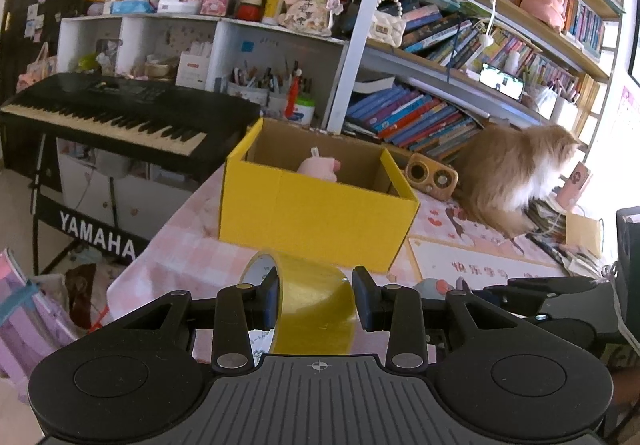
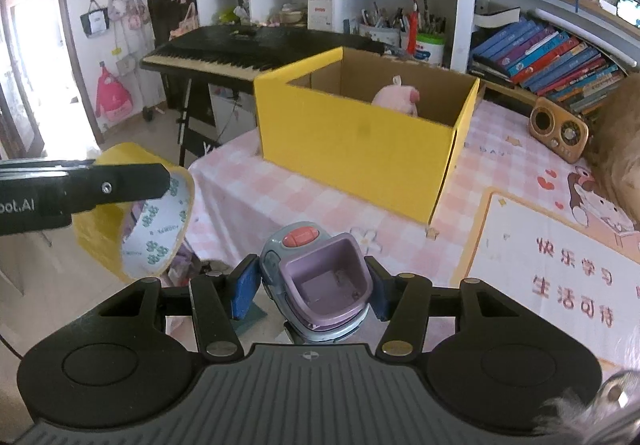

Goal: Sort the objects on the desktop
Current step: 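Carry the tape roll and toy car toward the yellow box, then lower the tape and toy car into the yellow box and open both grippers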

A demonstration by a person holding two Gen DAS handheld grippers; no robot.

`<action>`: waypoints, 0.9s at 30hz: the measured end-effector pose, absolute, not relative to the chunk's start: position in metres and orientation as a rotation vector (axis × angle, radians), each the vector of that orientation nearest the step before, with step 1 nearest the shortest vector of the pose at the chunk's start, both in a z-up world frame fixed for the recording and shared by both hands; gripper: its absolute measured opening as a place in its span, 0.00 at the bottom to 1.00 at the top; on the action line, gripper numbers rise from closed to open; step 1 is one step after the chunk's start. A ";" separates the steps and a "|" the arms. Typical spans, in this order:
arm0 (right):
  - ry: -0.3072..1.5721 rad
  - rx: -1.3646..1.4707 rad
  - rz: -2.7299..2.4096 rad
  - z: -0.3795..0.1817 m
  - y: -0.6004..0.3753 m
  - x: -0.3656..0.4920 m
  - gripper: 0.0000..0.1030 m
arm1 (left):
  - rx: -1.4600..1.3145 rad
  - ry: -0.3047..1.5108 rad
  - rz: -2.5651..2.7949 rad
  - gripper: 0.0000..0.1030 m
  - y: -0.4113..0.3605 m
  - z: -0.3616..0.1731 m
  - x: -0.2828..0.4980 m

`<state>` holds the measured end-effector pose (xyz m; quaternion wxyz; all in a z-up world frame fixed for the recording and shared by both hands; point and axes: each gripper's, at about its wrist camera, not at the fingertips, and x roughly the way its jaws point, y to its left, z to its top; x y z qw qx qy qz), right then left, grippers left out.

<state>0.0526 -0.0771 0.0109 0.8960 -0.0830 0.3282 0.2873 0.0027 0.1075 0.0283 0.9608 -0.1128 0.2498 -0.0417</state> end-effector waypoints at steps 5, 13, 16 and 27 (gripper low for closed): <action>0.651 -0.144 0.608 0.021 -0.077 0.080 0.50 | -0.215 0.481 -0.084 0.34 0.105 0.039 0.030; 0.569 -0.116 0.631 0.049 -0.079 0.136 0.50 | -0.190 0.420 -0.097 0.34 0.097 0.060 0.091; 0.535 -0.115 0.638 0.059 -0.080 0.160 0.50 | -0.175 0.395 -0.098 0.34 0.092 0.068 0.117; 0.506 -0.170 0.646 0.062 -0.069 0.269 0.51 | -0.133 0.416 -0.021 0.34 0.086 0.060 0.210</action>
